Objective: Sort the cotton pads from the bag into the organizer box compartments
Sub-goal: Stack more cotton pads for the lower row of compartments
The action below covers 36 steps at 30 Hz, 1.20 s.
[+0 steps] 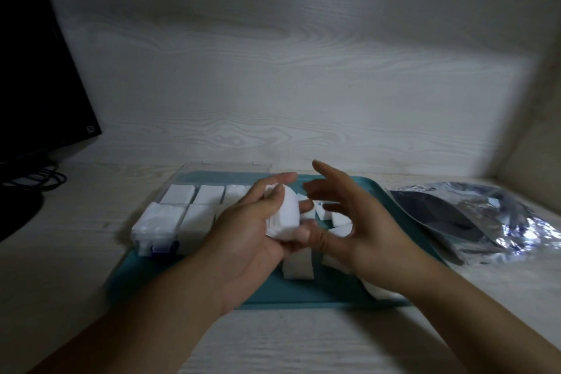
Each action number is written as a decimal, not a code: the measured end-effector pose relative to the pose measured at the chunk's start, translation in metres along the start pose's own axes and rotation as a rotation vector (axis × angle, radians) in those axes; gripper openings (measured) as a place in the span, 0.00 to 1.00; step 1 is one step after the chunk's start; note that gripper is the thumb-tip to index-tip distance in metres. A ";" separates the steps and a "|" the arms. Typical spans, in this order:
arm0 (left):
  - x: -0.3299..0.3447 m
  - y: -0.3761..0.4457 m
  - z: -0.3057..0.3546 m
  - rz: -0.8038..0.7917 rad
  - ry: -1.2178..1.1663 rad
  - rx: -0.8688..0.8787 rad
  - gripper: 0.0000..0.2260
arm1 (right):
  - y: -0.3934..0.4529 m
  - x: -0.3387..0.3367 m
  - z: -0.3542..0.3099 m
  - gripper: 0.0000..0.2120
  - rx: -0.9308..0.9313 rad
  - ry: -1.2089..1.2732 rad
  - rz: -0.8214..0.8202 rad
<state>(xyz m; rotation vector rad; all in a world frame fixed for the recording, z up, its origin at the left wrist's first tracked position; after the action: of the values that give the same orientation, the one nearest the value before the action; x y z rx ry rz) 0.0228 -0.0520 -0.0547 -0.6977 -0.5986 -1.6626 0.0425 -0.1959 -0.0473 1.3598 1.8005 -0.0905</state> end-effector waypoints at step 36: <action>-0.011 0.001 0.012 0.190 0.147 0.129 0.12 | 0.005 -0.003 0.009 0.09 0.003 -0.188 -0.097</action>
<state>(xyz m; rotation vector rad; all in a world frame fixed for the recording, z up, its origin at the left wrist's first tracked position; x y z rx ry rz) 0.0269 -0.0363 -0.0550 -0.5172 -0.5126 -1.4712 0.0519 -0.2007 -0.0494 1.2233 1.7076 -0.2649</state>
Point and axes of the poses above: each hand's wrist, its own y-axis towards the middle knuckle, its own x-axis out of the palm, z = x × y, the point moved 4 cm from there along y, towards the middle knuckle, and after that the axes turned 9 degrees about -y, right-handed, at the moved point
